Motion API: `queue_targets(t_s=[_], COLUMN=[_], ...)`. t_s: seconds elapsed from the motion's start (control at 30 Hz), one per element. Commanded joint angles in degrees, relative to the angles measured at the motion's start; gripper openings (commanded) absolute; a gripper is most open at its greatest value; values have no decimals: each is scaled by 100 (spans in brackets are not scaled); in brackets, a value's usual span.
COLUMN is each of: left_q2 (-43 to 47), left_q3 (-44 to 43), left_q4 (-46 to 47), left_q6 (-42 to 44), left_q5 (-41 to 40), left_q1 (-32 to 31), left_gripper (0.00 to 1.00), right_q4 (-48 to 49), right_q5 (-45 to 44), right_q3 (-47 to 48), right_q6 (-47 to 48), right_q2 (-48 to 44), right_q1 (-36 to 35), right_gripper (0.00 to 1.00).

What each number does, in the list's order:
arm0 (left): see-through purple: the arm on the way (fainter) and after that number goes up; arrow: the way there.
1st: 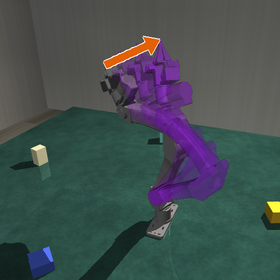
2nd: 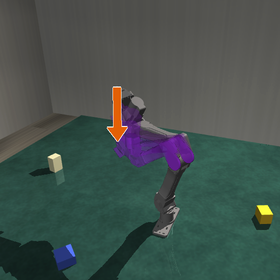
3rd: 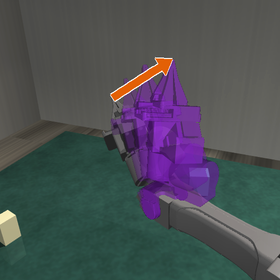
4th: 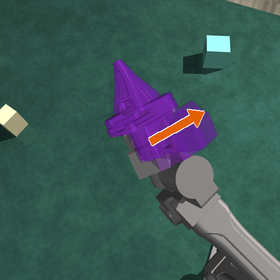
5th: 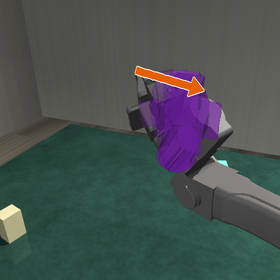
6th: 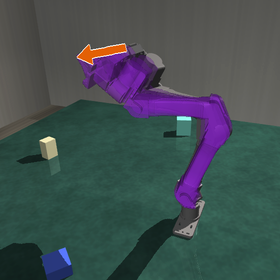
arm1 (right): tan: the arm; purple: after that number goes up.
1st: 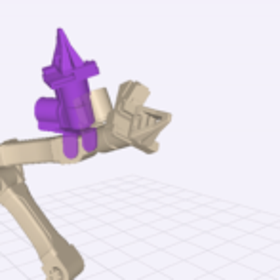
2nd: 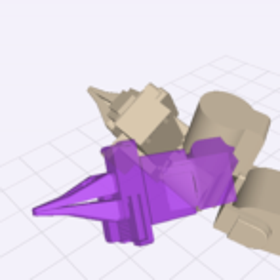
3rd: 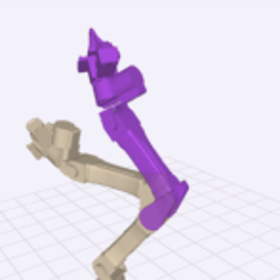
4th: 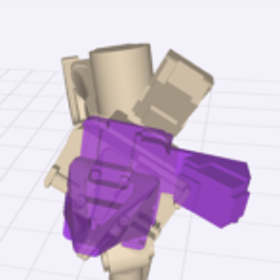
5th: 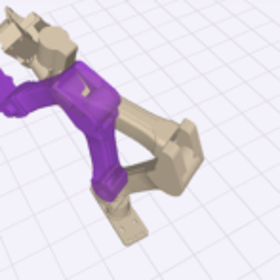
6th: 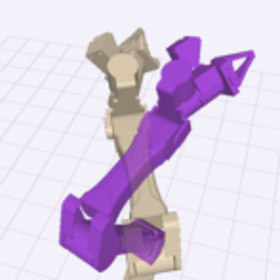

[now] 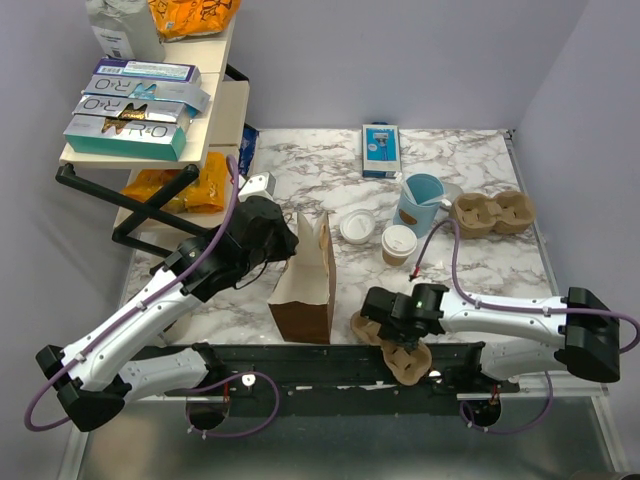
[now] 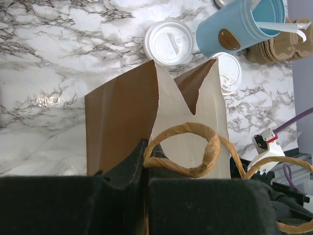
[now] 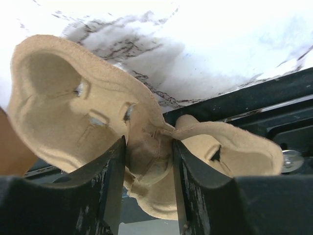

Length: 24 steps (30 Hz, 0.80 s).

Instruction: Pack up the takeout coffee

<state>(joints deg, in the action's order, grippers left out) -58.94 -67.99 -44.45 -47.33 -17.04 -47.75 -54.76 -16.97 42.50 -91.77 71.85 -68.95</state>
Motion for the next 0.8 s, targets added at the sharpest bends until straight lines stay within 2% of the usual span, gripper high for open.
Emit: queue_targets(t_s=[0.0, 0.13, 0.23, 0.37, 0.4, 0.43, 0.47, 0.5, 0.57, 0.6, 0.67, 0.7, 0.77], left_q2=[111, 84, 84, 67, 58, 58, 66, 75, 110, 119, 137, 137, 163], left_q3=[66, 49, 40, 14, 13, 31, 40, 57, 127, 128, 128, 110, 75], left_q4=[-205, -187, -152, -117, -117, -82, -64, -29, 76, 103, 164, 173, 182], left_q6=[110, 110, 101, 110, 110, 110, 110, 110, 92, 92, 110, 119, 171], left_q5=[25, 69, 86, 104, 122, 130, 183, 209, 253, 297, 315, 324, 333], left_q1=[2, 2, 2, 2, 2, 2, 2, 2, 11, 11, 11, 11, 11], left_gripper=[0, 0, 0, 0, 0, 0, 0, 0, 0, 0, 0, 0, 0], right_q4=[-683, -1702, -1749, -486, -100, 365, 1292, 1832, 3279, 3662, 4304, 4359, 4369], right_q5=[-928, -1887, -2599, -3276, -3434, -3462, -3445, -3192, -2682, -2045, -1356, -578, 182], right_q3=[730, 1470, 1997, 2341, 2359, 2351, 2307, 2254, 2149, 2131, 2244, 2515, 2841], right_q6=[351, 598, 1194, 2871, 3858, 4425, 4918, 6010, 6984, 7649, 8155, 8496, 8745], right_q2=[-163, -635, -1032, -1883, -2007, -2165, -2297, -2551, -2737, -2843, -2783, -2713, -2370], right_q1=[-22, -5, 48, 57, 57, 57, 57, 57, 66, 66, 57, 57, 57], right_gripper=[33, 33, 32, 31, 31, 31, 31, 31, 31, 31, 31, 31, 31])
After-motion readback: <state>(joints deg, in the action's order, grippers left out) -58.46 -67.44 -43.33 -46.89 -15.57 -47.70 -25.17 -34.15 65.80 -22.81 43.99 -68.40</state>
